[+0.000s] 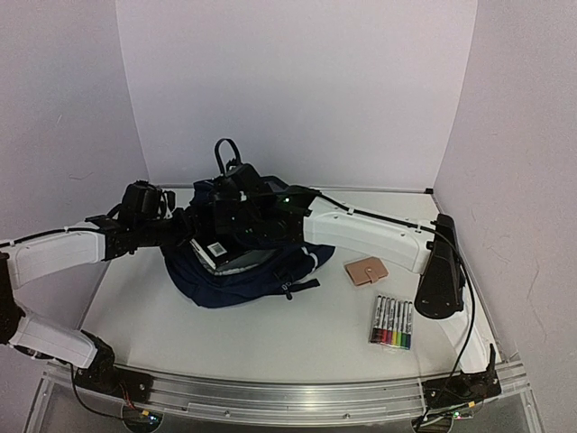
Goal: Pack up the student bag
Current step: Place the book in the student bag.
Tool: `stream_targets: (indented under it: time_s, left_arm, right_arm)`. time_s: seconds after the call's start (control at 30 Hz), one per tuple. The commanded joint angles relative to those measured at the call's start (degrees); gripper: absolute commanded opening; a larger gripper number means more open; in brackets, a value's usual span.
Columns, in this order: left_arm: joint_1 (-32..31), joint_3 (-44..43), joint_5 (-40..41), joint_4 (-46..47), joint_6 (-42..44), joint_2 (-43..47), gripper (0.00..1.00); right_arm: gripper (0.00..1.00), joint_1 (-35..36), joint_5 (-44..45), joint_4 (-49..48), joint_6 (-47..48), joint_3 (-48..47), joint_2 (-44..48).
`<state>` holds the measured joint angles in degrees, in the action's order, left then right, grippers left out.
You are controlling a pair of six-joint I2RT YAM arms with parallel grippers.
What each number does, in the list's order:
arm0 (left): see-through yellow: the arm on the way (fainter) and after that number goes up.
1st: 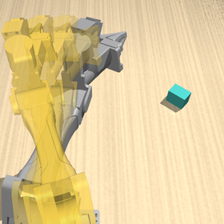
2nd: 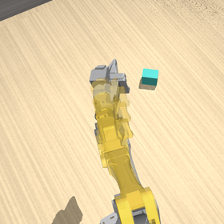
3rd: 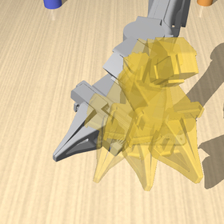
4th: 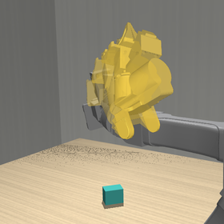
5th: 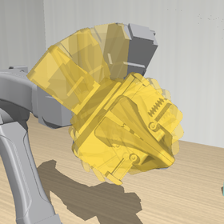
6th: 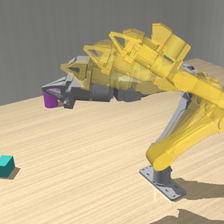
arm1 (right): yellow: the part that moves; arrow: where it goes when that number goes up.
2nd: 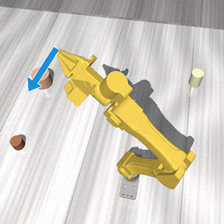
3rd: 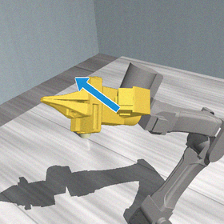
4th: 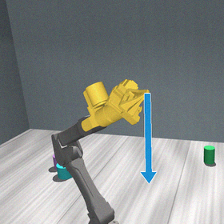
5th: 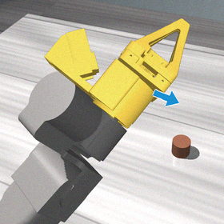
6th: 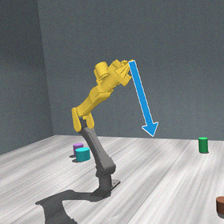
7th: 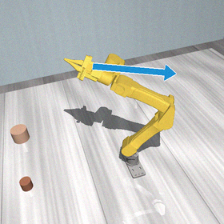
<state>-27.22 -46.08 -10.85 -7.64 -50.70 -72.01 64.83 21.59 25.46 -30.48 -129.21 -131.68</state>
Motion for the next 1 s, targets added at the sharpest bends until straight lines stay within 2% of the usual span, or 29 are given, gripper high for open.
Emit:
stream_targets:
  time_s: [0.0,0.07,0.17,0.4,0.6,0.73,0.97]
  left_arm:
    - [0.0,-3.4,0.0,-8.0,2.5,4.8,0.76]
    - [-0.1,-2.7,-2.5,-8.8,1.6,5.5,0.79]
    - [-0.2,-0.6,-4.6,-8.1,0.0,6.1,0.78]
    - [-0.7,1.6,-6.4,-4.5,-1.5,3.8,0.54]
    - [-0.9,0.3,-5.5,3.6,-2.5,-1.2,0.31]
    - [-1.1,-2.4,-0.8,7.6,-2.0,-4.5,0.22]
    - [-1.2,-5.3,0.2,15.7,-1.4,-11.1,0.19]
  right_arm:
    - [0.00,0.9,1.9,-9.5,-1.8,-1.7,5.9]
    - [0.00,0.9,1.9,-9.5,-1.6,-1.9,5.7]
    - [0.00,0.9,1.8,-9.6,-1.6,-2.2,5.5]
    - [0.00,0.9,0.8,-9.5,-1.6,-2.6,5.2]
    - [0.00,0.9,-4.9,-9.5,-0.9,-4.6,3.4]
    - [0.00,1.0,-8.7,-9.5,-0.8,-4.9,2.7]
    - [0.00,1.0,-10.0,-9.6,-0.9,-4.5,2.5]
